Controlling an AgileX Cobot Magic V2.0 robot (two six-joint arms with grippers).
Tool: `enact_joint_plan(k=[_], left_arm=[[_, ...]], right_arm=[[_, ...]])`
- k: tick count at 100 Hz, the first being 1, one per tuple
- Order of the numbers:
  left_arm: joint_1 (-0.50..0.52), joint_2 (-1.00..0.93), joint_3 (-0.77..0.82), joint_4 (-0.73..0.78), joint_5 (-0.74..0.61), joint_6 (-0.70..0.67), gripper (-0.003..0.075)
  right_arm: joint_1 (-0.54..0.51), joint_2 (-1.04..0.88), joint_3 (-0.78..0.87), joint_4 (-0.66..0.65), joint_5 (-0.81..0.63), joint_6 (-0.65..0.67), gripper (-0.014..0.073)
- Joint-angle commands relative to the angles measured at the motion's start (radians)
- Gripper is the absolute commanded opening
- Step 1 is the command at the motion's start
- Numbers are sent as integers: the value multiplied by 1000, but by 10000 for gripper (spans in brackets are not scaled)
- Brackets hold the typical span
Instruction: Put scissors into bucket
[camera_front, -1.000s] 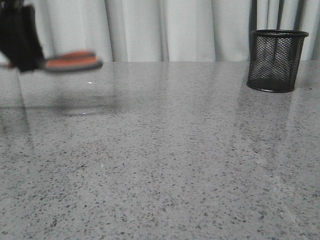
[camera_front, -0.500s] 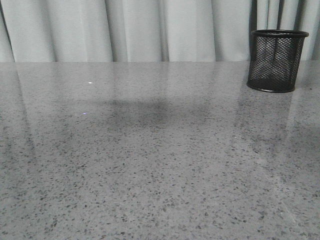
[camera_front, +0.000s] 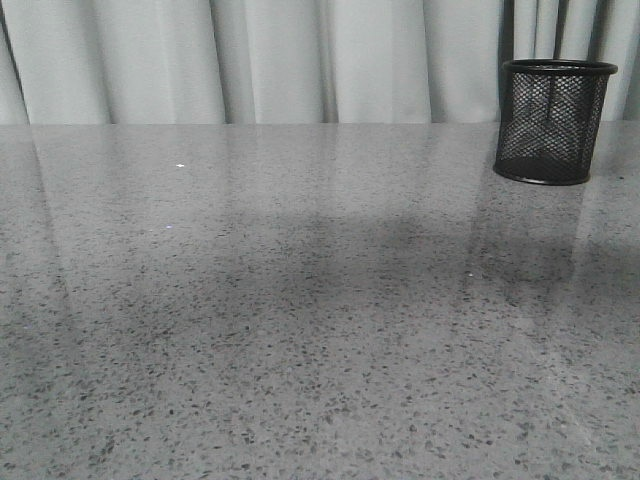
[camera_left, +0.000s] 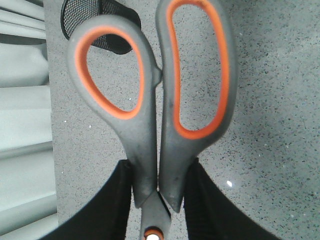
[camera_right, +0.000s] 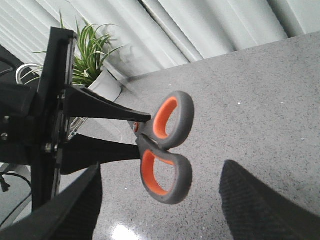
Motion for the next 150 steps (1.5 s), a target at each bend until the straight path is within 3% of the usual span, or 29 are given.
enact_joint_plan(k=[1, 45, 62, 84, 93, 105, 115, 132, 150], left_arm=[[-9, -41, -37, 4, -71, -18, -20], [-25, -41, -37, -12, -110, -20, -20], [-25, -41, -37, -12, -118, -20, -20], [-25, -41, -37, -12, -101, -24, -7], [-25, -41, -37, -8, -81, -46, 68], [-25, -41, -37, 18, -76, -85, 270], [-16, -41, -37, 63, -78, -130, 379], [73, -46, -47, 74, -80, -239, 389], [255, -90, -47, -8, -79, -313, 388]], right_arm=[[1, 4, -35, 87, -14, -39, 451], [1, 141, -52, 225, 87, -147, 424], [1, 205, -106, 231, 167, -178, 248], [1, 259, -154, 229, 196, -178, -75], [1, 267, -154, 219, 196, -178, -67], [1, 270, -154, 201, 192, -178, -67], [1, 270, -154, 175, 175, -178, -67], [1, 270, -174, 97, 109, -167, -67], [1, 272, -299, -185, 26, -25, -53]])
